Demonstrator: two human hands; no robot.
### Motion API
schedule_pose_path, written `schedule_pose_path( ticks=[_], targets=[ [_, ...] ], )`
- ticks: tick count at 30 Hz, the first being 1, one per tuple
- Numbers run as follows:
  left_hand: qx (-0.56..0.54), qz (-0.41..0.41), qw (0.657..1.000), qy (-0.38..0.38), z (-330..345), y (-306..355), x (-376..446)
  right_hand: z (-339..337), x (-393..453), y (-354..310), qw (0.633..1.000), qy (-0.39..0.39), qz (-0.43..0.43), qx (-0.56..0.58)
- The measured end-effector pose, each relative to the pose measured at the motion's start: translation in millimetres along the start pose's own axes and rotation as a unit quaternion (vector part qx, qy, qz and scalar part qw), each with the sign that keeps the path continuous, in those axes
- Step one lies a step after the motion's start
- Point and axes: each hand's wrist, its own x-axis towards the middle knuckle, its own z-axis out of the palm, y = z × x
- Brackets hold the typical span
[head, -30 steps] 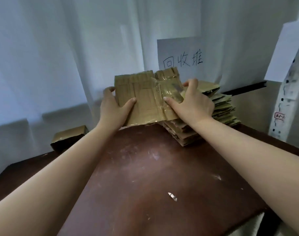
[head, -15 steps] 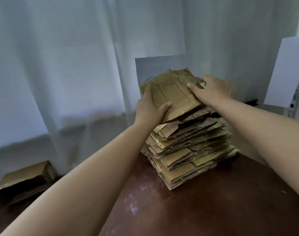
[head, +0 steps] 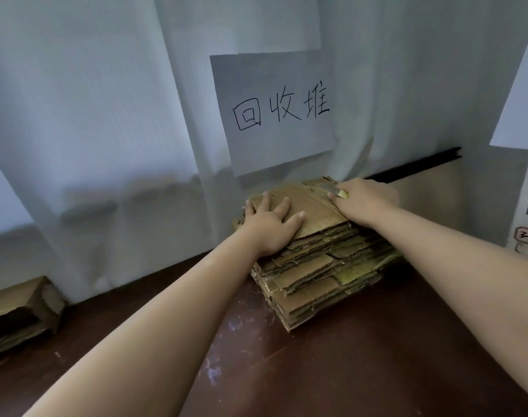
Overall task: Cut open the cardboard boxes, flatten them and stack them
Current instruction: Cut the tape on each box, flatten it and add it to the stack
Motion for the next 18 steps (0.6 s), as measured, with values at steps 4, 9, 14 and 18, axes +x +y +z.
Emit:
schedule_pose_path(
  ticks=[4,9,14,18],
  targets=[
    [-0.024,0.002,0.999,0.029,28.4,-13.6,-0.5,12.8,-6.0,-1.6,0.999,0.036,-0.005,-0.029],
    [-0.012,0.007,0.999,0.043,32.5,-13.3,-6.9,13.8,-11.9,-5.7,0.999,0.024,-0.013,-0.041],
    [0.092,-0.002,0.991,0.092,4.3,-3.6,-10.9,3.3,-10.7,-5.6,0.999,0.040,-0.018,0.005],
    [0.155,0.027,0.975,0.158,-10.4,7.0,-16.4,-7.6,-16.9,-6.2,0.999,0.030,-0.025,0.003]
  ],
)
